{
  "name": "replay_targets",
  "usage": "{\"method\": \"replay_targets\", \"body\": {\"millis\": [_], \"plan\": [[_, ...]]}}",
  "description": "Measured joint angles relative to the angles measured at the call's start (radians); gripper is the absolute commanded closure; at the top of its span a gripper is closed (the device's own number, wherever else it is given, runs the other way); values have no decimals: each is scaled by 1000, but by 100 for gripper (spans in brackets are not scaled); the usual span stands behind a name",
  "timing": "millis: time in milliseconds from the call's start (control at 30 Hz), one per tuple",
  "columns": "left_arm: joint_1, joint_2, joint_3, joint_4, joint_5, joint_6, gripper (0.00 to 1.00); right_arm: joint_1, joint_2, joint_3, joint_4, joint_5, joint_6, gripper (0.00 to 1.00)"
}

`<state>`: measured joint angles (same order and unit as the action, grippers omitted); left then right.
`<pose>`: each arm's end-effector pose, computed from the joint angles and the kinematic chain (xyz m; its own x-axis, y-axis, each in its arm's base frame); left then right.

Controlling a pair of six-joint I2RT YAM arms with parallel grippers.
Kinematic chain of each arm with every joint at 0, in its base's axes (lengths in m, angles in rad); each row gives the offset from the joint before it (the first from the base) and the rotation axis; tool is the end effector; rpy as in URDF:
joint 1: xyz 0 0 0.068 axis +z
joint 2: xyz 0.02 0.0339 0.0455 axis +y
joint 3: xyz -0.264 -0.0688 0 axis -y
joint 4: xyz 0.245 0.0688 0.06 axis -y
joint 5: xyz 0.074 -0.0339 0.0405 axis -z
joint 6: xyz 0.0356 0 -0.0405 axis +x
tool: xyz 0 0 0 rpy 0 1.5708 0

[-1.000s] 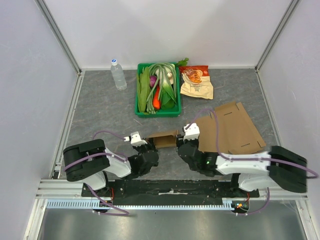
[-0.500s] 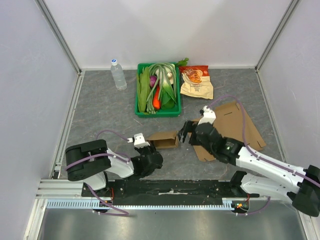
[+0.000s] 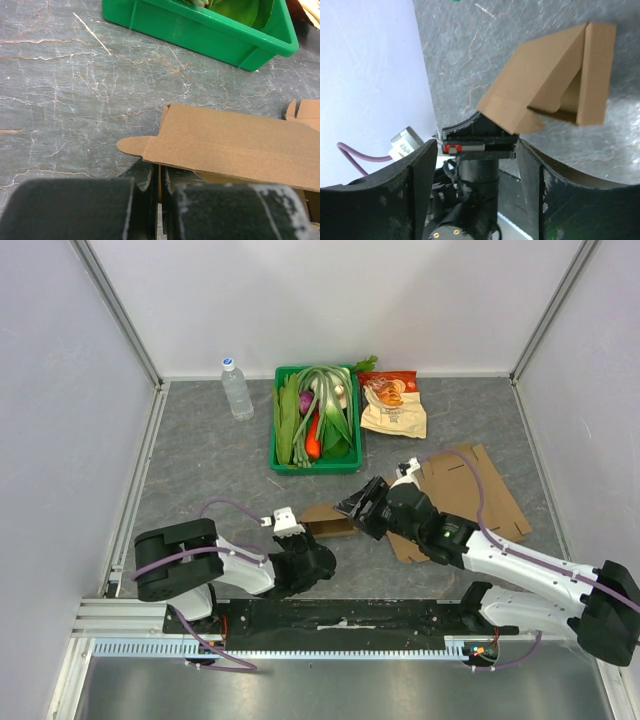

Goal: Fold the paper box

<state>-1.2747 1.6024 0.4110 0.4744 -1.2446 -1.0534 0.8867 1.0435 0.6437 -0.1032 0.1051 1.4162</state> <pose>0.1020 -0.2189 0.1159 -0.1801 -0.3639 -0.9138 -0.1181 0.9303 -0.3472 0.1495 0.1775 0.2488 -0.7510 0.6338 -0.1849 0.1913 0.4769 0.8579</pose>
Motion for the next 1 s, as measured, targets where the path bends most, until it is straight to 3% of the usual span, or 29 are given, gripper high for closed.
{"method": "replay_targets", "body": {"millis": [167,233,367,433,533,600,800,1000], "plan": [[-6,19,58,-172,-27,-127,98,103,-1,-21,17,85,137,35],[-10,35,110,-315,-43,-232,98,142,-1,-29,11,127,183,35],[-27,119,257,-685,-84,-527,98,175,3,-42,14,184,229,35],[-47,206,358,-958,-124,-667,98,178,23,-42,21,212,230,35],[-78,374,505,-1338,-209,-784,98,160,80,-39,39,228,213,33],[-93,451,575,-1499,-240,-831,98,148,111,-39,42,228,199,31],[-101,452,564,-1717,-229,-894,98,130,75,-58,50,228,181,28],[-102,451,562,-1774,-221,-910,98,95,99,-149,140,169,227,26]]}}
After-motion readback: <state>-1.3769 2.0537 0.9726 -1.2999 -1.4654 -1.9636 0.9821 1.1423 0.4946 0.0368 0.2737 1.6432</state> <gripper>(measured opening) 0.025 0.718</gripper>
